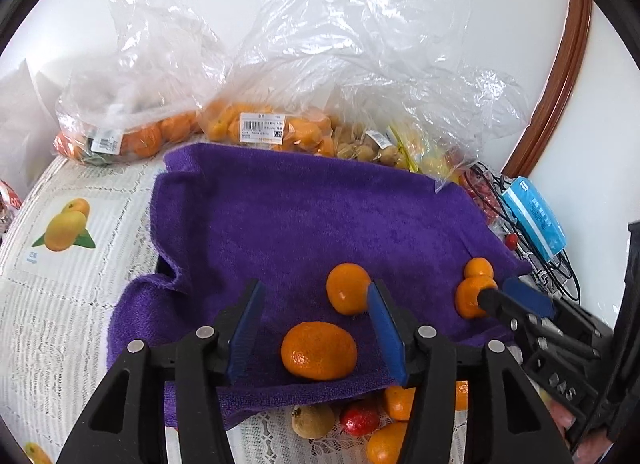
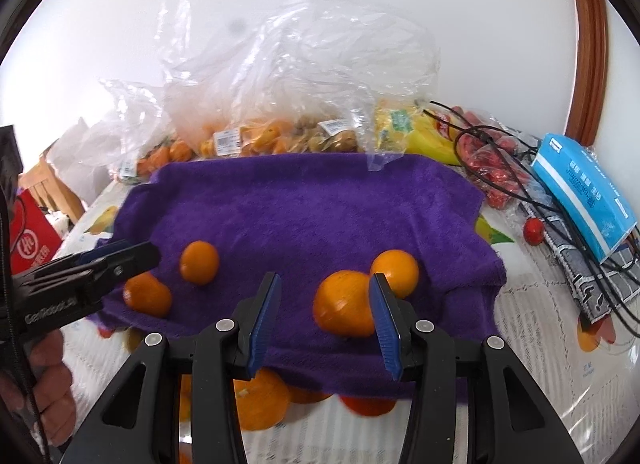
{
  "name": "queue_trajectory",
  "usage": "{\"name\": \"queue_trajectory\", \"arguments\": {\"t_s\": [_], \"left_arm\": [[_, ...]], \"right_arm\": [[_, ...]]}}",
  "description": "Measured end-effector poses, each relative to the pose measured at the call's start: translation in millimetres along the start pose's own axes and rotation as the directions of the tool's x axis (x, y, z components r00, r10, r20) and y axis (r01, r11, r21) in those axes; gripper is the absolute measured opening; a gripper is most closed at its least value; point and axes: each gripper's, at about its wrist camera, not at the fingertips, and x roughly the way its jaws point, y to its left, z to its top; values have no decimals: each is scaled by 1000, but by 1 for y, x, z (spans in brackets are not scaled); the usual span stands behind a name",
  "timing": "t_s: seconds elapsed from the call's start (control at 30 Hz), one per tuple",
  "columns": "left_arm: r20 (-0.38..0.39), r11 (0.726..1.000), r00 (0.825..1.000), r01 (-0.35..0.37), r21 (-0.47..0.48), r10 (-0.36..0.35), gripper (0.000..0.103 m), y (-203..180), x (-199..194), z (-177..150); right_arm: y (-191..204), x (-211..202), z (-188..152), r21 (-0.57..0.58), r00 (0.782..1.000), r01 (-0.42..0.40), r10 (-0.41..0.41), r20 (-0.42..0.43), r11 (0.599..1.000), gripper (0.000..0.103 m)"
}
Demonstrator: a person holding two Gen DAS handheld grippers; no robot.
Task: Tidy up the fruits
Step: 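Grasp a leafy orange on the tablecloth with the right gripper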
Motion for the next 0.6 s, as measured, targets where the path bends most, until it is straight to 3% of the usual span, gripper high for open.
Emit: {"name": "queue_trajectory", "arguments": {"t_s": [0.13, 0.6], "left_arm": [[26, 1000, 1000, -7, -5, 7, 55, 1, -7, 3], [59, 998, 998, 26, -49, -23, 56, 8, -23, 9]], "right_arm": [[6, -8, -13, 9, 998, -43, 43, -37, 999, 51], [31, -3, -44, -11, 992, -33, 31, -125, 999, 53]]}}
